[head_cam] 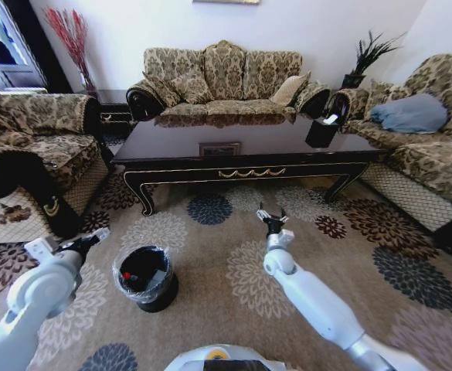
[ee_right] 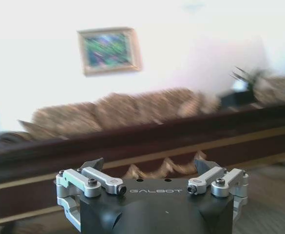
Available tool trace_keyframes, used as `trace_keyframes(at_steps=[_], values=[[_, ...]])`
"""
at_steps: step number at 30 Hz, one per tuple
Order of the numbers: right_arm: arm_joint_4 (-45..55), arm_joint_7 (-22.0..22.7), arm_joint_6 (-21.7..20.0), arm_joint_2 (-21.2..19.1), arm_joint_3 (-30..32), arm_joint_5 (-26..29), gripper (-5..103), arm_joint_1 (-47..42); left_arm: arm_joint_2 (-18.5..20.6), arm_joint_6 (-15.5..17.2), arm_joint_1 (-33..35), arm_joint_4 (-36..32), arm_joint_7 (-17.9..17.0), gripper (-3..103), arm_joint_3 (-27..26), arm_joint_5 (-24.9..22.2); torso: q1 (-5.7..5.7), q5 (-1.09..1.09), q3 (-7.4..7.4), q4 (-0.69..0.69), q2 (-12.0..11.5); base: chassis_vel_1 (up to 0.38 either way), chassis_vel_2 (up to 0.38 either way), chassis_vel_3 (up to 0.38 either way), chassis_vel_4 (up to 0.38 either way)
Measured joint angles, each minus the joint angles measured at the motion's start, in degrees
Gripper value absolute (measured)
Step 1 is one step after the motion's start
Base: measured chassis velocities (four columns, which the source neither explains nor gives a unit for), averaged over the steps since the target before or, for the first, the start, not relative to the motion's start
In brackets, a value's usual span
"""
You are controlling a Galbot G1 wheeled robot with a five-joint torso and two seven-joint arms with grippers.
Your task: Move to the front of the table and pick up the trash from the floor, then place it into the trash bin.
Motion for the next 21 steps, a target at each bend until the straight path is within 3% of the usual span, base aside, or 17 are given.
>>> trace_keyframes(at_steps=[1, 2, 4, 6, 8, 14, 18, 21], values=[[0.66, -4.14, 1.88, -0.9, 0.55, -0.27, 100, -0.67, -0.76, -3.06, 1.8, 1.78, 5.78, 100, -1.14, 3.34, 0.0, -0.02, 0.0, 0.01, 0.0, 0.0, 0.0, 0.0, 0.0], [0.66, -4.14, 1.88, -0.9, 0.55, -0.27, 100, -0.67, -0.76, -3.06, 1.8, 1.78, 5.78, 100, -1.14, 3.34, 0.0, -0.02, 0.0, 0.01, 0.0, 0.0, 0.0, 0.0, 0.0], [2.17, -9.45, 4.2, -2.24, 1.34, -1.07, 100, -2.08, -2.1, -6.58, 3.73, 3.37, 11.38, 100, -3.24, 5.95, 0.0, -0.03, 0.0, 0.03, 0.0, 0.0, 0.0, 0.0, 0.0], [3.69, -11.54, 5.13, -3.23, 2.16, -2.61, 100, -3.79, -3.91, -8.98, 5.42, 3.17, 13.87, 100, -5.77, 7.02, 0.0, -0.01, 0.0, 0.03, 0.0, 0.0, 0.0, 0.0, 0.0], [4.42, -11.59, 5.14, -3.57, 2.61, -3.02, 100, -4.63, -5.02, -9.97, 6.15, 2.37, 14.64, 100, -7.09, 7.83, 0.0, -0.01, 0.0, 0.01, 0.0, 0.0, 0.0, 0.0, 0.0], [7.53, -10.79, 5.71, -4.79, 6.06, -4.7, 100, -9.07, -11.59, -18.19, 12.39, -3.66, 19.24, 100, -12.1, 20.32, 0.0, 0.01, 0.0, 0.02, 0.0, 0.0, 0.0, 0.0, 0.0], [9.31, -10.83, 5.87, -5.59, 7.65, -4.85, 100, -10.33, -14.67, -19.33, 15.16, -5.73, 18.56, 100, -11.99, 23.41, 0.0, 0.01, 0.0, 0.02, 0.0, 0.0, 0.0, 0.0, 0.0], [11.32, -10.54, 5.14, -6.84, 8.77, -5.33, 100, -11.45, -16.91, -20.11, 16.29, -6.57, 17.16, 100, -12.4, 28.29, -0.01, -0.01, 0.0, 0.02, 0.0, 0.0, 0.0, 0.0, 0.0]])
